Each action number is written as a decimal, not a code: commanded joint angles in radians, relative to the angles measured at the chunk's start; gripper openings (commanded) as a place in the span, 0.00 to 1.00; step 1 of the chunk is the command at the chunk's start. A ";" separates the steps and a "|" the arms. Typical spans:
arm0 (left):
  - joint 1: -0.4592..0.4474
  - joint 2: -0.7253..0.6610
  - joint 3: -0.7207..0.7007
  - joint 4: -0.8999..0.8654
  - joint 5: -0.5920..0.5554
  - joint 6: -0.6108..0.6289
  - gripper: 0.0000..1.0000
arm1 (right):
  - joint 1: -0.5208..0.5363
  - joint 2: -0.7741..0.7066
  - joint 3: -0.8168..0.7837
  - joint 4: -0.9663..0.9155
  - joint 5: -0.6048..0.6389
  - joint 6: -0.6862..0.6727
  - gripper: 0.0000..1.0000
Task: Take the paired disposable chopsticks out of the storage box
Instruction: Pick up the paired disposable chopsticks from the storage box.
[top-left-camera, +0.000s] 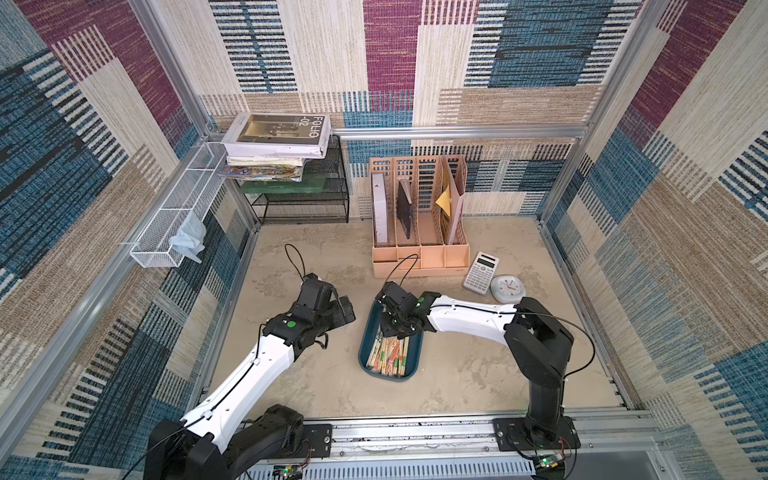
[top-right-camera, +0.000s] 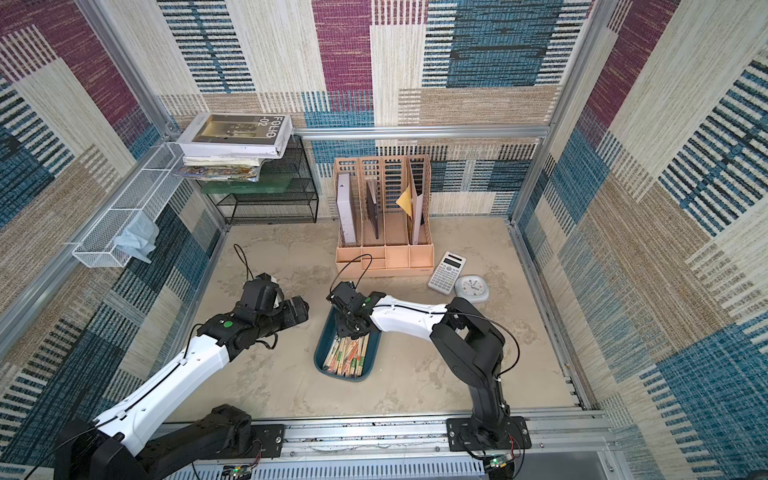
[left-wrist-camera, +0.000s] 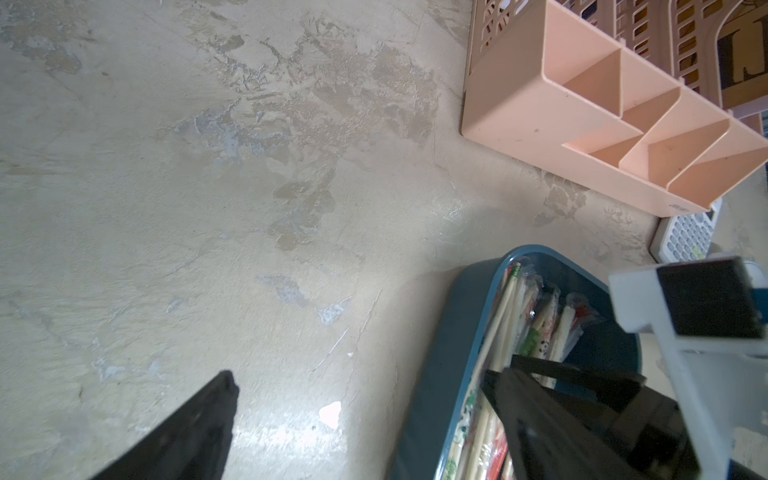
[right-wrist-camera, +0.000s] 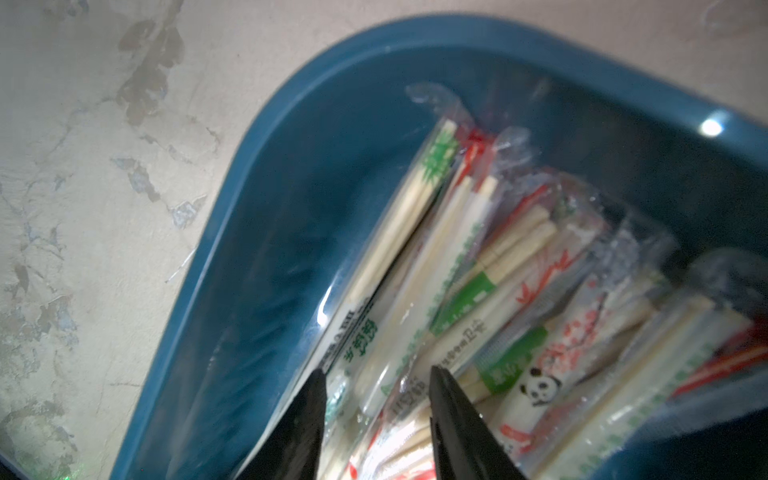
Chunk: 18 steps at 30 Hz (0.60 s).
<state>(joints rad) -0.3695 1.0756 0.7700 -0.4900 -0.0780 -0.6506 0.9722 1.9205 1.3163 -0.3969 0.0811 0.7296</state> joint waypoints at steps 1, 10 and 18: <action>0.001 0.001 -0.002 0.019 0.008 0.006 0.99 | 0.002 0.004 0.006 -0.006 -0.001 0.005 0.42; 0.002 0.006 -0.006 0.023 0.010 0.003 0.99 | 0.003 0.008 0.011 -0.009 -0.006 0.007 0.33; 0.001 0.009 0.000 0.019 0.014 0.004 0.99 | 0.006 -0.034 0.010 -0.016 0.000 0.007 0.26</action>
<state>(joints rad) -0.3695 1.0828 0.7650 -0.4866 -0.0711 -0.6506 0.9764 1.8999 1.3239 -0.3981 0.0742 0.7326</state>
